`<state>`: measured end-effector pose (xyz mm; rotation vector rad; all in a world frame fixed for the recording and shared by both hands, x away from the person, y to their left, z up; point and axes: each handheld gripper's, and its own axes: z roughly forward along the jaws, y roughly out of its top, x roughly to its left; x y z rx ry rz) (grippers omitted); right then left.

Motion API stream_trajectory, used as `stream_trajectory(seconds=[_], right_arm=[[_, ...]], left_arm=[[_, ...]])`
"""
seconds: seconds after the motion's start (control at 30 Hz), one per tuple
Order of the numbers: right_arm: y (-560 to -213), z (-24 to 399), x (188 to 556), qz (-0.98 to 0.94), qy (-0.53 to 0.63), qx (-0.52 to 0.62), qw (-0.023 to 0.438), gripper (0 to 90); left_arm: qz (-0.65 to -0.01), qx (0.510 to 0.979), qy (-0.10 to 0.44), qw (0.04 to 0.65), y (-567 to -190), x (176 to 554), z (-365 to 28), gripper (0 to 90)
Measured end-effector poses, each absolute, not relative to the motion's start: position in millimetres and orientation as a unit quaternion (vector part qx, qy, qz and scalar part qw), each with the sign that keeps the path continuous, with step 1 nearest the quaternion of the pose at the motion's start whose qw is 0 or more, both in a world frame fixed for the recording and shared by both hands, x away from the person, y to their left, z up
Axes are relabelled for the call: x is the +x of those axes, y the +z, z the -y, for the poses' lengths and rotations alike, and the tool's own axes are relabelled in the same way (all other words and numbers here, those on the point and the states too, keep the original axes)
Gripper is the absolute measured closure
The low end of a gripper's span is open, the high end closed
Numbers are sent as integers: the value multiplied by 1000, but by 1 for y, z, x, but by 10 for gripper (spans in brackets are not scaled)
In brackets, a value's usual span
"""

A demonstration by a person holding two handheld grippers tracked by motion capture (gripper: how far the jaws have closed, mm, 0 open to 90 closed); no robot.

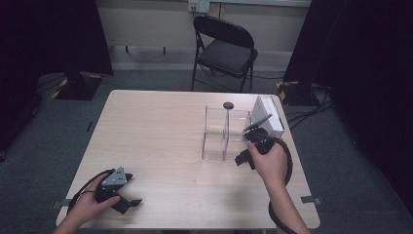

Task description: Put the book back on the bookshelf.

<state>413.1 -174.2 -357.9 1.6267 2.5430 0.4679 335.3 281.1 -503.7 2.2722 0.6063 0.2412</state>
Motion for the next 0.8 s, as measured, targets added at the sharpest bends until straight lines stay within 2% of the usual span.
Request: stream_trajectory(seconds=[0.8], right_arm=[[-387, 158, 406, -844, 167, 508, 33, 178]], left_arm=[[-239, 889, 93, 379, -504, 335, -281, 0]])
